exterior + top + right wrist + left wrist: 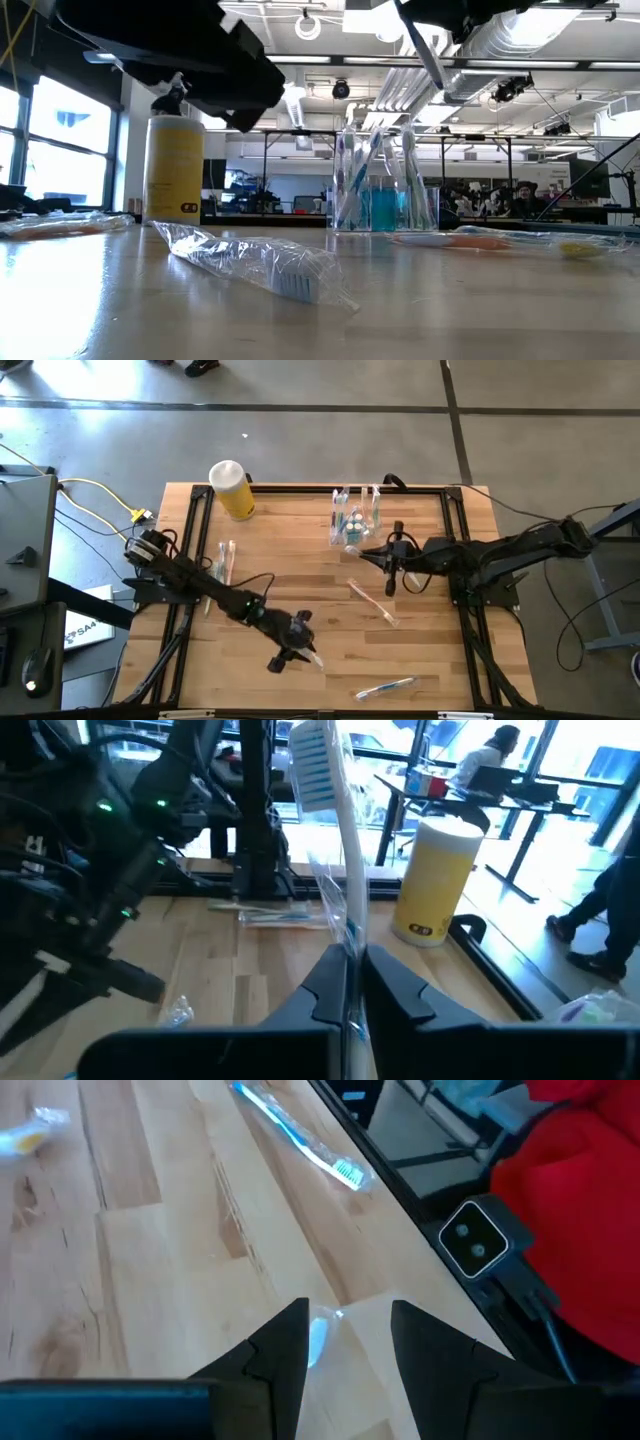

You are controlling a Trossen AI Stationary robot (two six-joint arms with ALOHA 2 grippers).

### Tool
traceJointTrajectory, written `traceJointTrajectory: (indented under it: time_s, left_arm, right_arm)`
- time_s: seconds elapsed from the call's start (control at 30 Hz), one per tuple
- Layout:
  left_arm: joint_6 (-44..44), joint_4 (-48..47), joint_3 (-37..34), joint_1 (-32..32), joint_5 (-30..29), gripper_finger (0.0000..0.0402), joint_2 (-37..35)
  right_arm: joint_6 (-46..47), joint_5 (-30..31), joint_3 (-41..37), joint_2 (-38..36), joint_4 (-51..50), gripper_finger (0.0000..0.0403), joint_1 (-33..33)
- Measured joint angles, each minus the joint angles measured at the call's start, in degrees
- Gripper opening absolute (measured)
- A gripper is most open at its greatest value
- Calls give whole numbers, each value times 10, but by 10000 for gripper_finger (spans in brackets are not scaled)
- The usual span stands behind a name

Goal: Pick & Place toothbrushing station
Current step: Put the blue toothbrush into the transparent organizer

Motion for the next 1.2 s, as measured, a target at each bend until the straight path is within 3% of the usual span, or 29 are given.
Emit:
traceJointTrajectory:
  time_s: [0.3, 0.4, 0.5, 0.63, 0.9, 1.2]
  left_arm:
    - [-31, 41, 0, -42, -120, 140, 0]
    - [-49, 52, 0, -43, -142, 140, 0]
    - [-70, 63, 0, -42, -147, 140, 0]
    - [-92, 71, 0, -42, -184, 140, 0]
    - [-126, 90, 0, -42, -230, 140, 0]
    - [-155, 92, 0, -42, -236, 140, 0]
  right_arm:
    - [-21, -93, -71, -62, 25, 8, -85]
    - [-24, -134, -120, -115, 69, 8, -113]
    - [-36, -212, -168, -162, 131, 8, -138]
    - [-50, -271, -221, -179, 226, 8, -167]
    - [-52, -340, -261, -126, 333, 8, -246]
    - [-23, -388, -260, 12, 465, 9, -341]
